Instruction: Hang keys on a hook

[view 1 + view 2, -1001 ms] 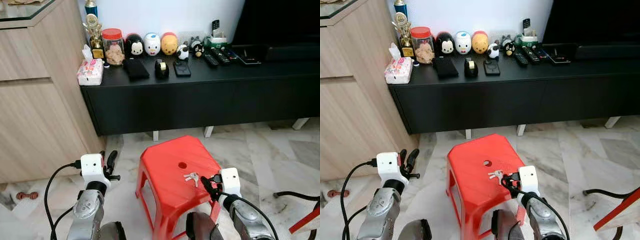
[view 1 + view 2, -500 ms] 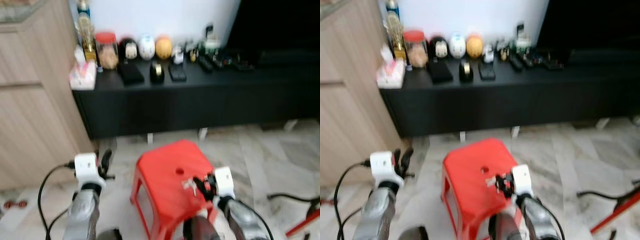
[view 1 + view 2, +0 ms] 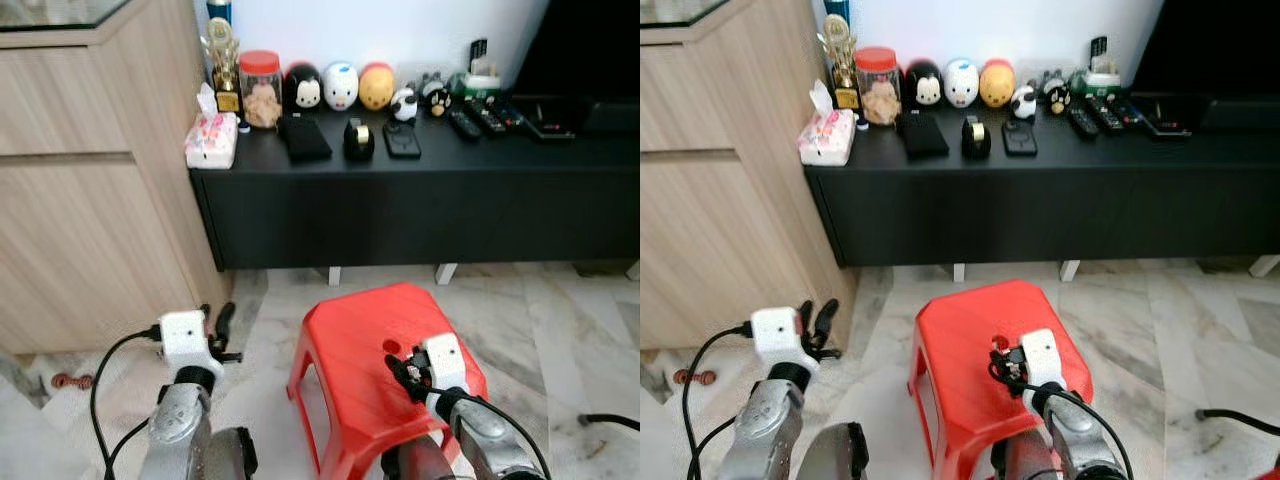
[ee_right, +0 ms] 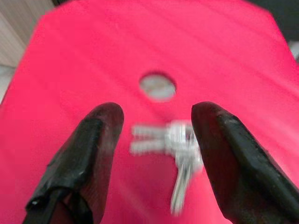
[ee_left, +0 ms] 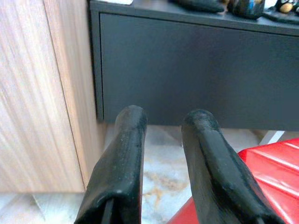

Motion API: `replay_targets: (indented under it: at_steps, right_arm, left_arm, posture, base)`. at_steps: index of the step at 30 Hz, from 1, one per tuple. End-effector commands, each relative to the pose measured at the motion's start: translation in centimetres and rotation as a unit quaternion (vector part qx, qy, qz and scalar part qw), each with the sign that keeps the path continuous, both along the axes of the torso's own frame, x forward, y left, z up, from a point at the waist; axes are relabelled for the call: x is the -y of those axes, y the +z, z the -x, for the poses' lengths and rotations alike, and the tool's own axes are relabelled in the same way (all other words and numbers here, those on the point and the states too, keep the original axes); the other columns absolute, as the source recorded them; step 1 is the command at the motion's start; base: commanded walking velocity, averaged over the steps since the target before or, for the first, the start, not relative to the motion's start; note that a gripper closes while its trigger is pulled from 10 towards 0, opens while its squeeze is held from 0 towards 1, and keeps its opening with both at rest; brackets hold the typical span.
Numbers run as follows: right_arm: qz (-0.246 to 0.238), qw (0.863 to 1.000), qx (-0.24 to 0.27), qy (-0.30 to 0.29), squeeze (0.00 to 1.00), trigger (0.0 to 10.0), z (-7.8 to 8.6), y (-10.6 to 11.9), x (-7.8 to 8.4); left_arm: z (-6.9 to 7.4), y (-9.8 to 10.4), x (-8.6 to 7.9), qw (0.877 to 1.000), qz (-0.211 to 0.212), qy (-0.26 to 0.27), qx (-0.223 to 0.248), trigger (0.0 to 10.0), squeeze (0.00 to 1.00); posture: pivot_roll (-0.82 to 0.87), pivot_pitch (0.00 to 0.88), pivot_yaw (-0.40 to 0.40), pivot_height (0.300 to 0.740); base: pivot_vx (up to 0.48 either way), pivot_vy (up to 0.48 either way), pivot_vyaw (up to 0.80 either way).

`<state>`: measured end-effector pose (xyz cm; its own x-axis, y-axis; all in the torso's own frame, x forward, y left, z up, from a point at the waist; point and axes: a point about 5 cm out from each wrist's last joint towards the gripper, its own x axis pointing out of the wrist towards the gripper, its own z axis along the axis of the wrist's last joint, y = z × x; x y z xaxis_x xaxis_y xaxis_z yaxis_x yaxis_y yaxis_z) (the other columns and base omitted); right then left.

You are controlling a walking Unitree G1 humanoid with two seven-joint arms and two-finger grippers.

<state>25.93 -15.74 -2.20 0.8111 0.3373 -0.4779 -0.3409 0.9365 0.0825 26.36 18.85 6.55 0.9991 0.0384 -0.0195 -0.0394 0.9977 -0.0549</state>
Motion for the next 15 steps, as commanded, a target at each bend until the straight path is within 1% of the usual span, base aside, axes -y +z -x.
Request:
replay_targets:
  at_steps: [1,3,11,15]
  right_arm:
    - [-0.001,1.000,-0.016,0.006,0.00,10.0,0.2,-0.4,-0.3]
    - [0.000,1.000,-0.029,0.009,0.00,10.0,0.4,-0.7,-0.6]
    - [-0.003,0.999,-0.039,-0.005,0.00,10.0,0.2,-0.8,-0.6]
    - [-0.002,0.997,-0.055,-0.045,0.00,10.0,0.9,-1.5,-0.2]
  left_arm:
    - [0.2,0.1,-0.1,1.000,-0.001,0.000,0.000,10.0,0.00]
    - [0.2,0.2,-0.5,1.000,-0.005,0.007,0.000,10.0,0.00]
    - [0.1,0.4,-0.6,1.000,-0.011,0.007,0.000,10.0,0.00]
    - [0.1,0.3,-0.7,1.000,-0.018,0.003,-0.003,10.0,0.00]
  posture:
    - [-0.09,0.022,-0.075,0.577]
    - [-0.07,0.026,-0.077,0.577]
    - [-0.08,0.033,-0.068,0.577]
    - [-0.08,0.033,-0.062,0.577]
  base:
    - [0.000,0.000,0.00]
    - [0.000,0.000,0.00]
    - [0.000,0.000,0.00]
    - [0.000,0.000,0.00]
